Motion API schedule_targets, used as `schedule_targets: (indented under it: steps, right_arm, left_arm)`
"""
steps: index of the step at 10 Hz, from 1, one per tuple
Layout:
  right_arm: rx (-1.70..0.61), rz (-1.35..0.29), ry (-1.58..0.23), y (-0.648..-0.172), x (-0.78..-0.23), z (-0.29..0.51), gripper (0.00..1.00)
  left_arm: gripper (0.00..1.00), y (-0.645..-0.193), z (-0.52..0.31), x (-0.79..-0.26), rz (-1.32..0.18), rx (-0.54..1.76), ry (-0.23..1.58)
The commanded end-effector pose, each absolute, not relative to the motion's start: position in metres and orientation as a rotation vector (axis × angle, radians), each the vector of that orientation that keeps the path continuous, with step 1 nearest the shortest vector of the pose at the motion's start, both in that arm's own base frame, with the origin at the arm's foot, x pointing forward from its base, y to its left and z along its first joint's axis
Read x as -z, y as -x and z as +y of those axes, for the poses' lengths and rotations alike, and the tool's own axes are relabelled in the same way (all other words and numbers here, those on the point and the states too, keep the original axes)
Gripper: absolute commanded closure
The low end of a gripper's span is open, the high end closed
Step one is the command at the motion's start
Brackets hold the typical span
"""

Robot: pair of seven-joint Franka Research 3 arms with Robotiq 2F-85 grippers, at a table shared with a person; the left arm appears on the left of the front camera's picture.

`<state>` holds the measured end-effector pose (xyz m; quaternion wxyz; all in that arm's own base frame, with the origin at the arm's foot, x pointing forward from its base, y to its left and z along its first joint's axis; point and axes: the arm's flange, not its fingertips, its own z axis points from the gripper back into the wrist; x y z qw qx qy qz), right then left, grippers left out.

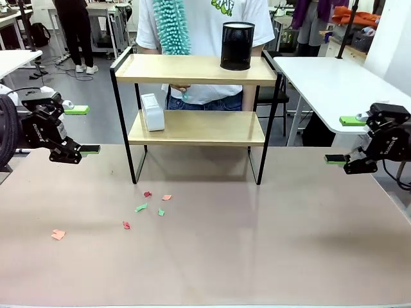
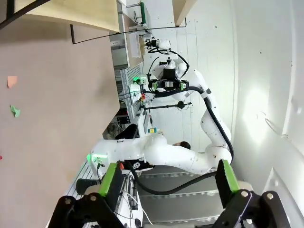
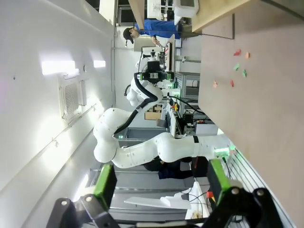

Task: Clean the shelf.
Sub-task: Hand the Duster back to the human.

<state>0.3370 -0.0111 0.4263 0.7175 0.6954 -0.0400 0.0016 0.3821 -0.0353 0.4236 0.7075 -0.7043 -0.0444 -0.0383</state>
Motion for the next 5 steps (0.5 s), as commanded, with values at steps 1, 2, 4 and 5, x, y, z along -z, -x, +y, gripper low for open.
schedule_targets:
  steps: [1, 2, 4, 5]
  right_arm:
    - [-0.019, -0.087, -1.539, -0.3351, -0.4293, -0.0150, 0.00]
    - [-0.019, -0.087, -1.539, -0.3351, -0.4293, -0.0150, 0.00]
    - [-0.019, -0.087, -1.539, -0.3351, -0.4293, -0.0150, 0.00]
    - [-0.019, -0.087, -1.539, -0.3351, -0.4293, -0.0150, 0.00]
  left_arm:
    - [0.00, -0.3781, -0.0336, -0.4231, -0.087, 0.088, 1.569]
    - [0.00, -0.3781, -0.0336, -0.4231, -0.087, 0.088, 1.569]
    - [0.00, -0.3781, -0.0336, -0.4231, -0.087, 0.088, 1.569]
    - [0.00, -0.3781, -0.0336, -0.4231, -0.087, 0.088, 1.569]
